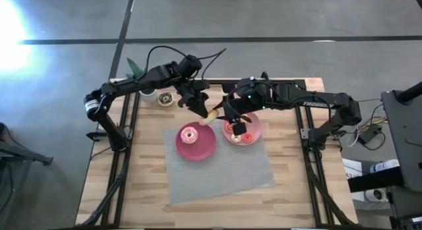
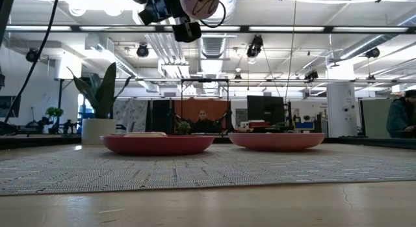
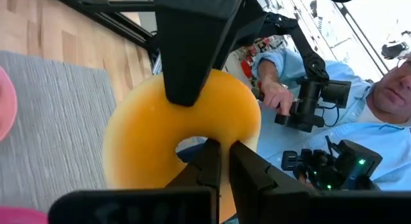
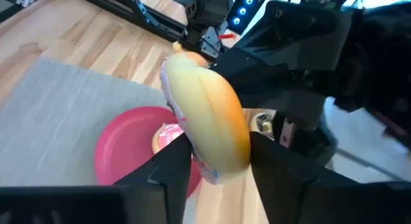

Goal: Pick & Place donuts
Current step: Put the big purple donut on the pink plate

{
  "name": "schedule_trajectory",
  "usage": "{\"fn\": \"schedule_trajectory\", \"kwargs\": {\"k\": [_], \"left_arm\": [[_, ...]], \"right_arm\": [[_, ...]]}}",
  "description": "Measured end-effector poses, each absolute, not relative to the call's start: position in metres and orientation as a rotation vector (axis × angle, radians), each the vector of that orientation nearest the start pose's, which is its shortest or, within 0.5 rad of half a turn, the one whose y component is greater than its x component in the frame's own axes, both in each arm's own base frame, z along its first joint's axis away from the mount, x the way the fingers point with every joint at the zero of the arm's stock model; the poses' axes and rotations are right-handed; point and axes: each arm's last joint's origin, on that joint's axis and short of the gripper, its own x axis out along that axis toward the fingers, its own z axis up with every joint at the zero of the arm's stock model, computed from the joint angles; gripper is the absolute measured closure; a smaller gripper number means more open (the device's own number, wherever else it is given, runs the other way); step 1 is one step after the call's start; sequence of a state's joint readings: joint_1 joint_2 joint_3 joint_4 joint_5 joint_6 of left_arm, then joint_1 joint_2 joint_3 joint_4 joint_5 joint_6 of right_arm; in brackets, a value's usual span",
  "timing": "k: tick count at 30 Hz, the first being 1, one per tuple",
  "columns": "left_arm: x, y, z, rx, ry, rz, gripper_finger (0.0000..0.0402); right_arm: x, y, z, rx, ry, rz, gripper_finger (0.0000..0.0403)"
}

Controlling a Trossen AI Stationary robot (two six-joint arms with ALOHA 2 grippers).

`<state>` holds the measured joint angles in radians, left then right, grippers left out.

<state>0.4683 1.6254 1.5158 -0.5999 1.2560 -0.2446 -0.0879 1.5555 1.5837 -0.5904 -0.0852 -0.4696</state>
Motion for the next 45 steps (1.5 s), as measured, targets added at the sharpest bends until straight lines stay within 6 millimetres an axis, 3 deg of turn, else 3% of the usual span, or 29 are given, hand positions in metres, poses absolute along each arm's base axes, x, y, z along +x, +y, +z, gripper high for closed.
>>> {"fn": "schedule_trajectory", "kwargs": {"k": [5,10,14,20,26,32,38,45], "left_arm": [[0.319,0.131,0.350,-0.784,0.574,-0.676,0.0401],[0.320,0.133,0.349,-0.766,0.598,-0.498,0.0398],[0.319,0.135,0.350,-0.718,0.599,-0.352,0.0368],[0.306,0.140,0.360,-0.531,0.592,0.017,0.0315],[0.274,0.111,0.394,-0.313,0.554,0.140,0.0297],[0.238,0.065,0.419,-0.105,0.464,0.330,0.0296],[0.214,0.039,0.420,-0.090,0.413,0.428,0.0296],[0.192,0.032,0.411,-0.175,0.403,0.452,0.0296]], "right_arm": [[0.338,-0.027,0.380,-0.326,0.575,0.135,0.0306],[0.336,-0.028,0.376,-0.257,0.618,0.114,0.0353],[0.334,-0.029,0.374,-0.191,0.658,0.098,0.0376],[0.331,-0.035,0.361,-0.002,0.722,0.089,0.0383],[0.334,-0.056,0.319,0.382,0.808,0.000,0.0384],[0.362,-0.071,0.256,0.717,0.853,-0.005,0.0385],[0.391,-0.074,0.203,0.826,0.993,0.050,0.0380],[0.416,-0.082,0.177,0.923,1.069,0.090,0.0379]]}}
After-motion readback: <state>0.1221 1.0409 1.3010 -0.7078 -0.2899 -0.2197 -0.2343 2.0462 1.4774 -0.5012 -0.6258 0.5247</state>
